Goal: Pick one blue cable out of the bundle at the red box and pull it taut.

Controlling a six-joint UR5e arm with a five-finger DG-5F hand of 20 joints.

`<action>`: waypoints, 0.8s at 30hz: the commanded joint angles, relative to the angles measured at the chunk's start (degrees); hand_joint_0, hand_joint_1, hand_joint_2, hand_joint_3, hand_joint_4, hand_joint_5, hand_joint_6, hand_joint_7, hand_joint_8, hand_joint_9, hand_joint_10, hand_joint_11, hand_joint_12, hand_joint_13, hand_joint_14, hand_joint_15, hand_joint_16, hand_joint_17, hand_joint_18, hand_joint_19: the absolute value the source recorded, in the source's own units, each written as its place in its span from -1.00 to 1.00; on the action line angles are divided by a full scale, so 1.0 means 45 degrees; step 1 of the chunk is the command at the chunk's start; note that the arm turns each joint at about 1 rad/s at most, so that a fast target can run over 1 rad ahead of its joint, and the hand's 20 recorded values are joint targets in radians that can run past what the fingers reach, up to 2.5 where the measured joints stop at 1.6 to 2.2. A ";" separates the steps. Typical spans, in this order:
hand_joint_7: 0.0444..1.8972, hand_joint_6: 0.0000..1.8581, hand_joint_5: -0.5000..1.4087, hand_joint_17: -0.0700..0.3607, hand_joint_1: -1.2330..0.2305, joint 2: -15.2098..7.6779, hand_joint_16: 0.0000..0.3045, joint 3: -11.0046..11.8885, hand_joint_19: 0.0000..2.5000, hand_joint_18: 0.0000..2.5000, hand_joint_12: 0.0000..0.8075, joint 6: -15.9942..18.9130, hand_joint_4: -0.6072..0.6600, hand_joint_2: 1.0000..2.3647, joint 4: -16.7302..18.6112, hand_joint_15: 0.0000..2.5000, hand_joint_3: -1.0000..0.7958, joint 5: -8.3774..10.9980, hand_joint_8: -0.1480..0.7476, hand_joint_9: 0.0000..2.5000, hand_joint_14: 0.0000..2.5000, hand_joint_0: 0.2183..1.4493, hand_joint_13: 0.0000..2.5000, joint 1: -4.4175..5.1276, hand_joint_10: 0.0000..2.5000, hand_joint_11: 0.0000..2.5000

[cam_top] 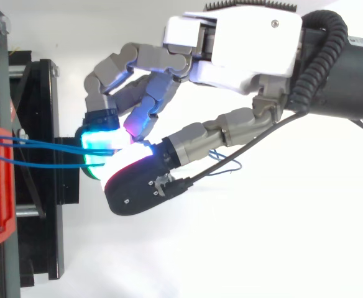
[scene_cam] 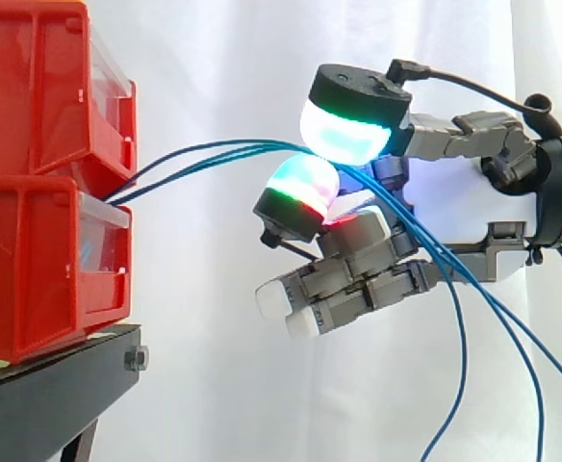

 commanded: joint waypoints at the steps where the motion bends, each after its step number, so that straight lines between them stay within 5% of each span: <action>1: 0.22 -0.01 -0.64 -0.11 -0.54 -0.0002 -0.65 -0.0001 -0.81 -0.61 -0.12 -0.0009 0.00 -0.98 -0.0014 -0.73 -0.13 0.0000 0.08 -0.16 -0.99 -0.22 -0.50 0.0000 -0.99 0.07; 8: 0.14 0.00 -0.67 -0.13 -0.63 -0.0002 -0.66 -0.0001 -0.83 -0.64 -0.16 -0.0009 -0.04 -1.00 -0.0014 -0.76 -0.41 0.0000 -0.06 -0.20 -0.99 0.03 -0.53 0.0000 -0.99 0.05; 13: 0.06 0.00 -0.68 -0.14 -0.64 -0.0002 -0.66 -0.0001 -0.87 -0.61 -0.17 -0.0009 -0.04 -1.00 -0.0014 -0.78 -0.44 0.0000 -0.14 -0.23 -0.99 0.00 -0.55 0.0000 -0.99 0.03; 19: 0.02 0.01 -0.70 -0.14 -0.72 0.0018 -0.66 -0.0001 -0.86 -0.59 -0.15 -0.0009 0.06 -1.00 -0.0033 -0.77 -0.44 0.0000 -0.10 -0.24 -0.99 -0.31 -0.55 0.0019 -0.99 0.04; 24: -0.04 0.00 -0.69 -0.06 -0.56 -0.0002 -0.61 -0.0001 -0.82 -0.59 -0.05 -0.0009 0.17 -1.00 -0.0033 -0.75 -0.44 0.0000 0.04 -0.21 -0.99 -0.57 -0.55 0.0000 -0.99 0.03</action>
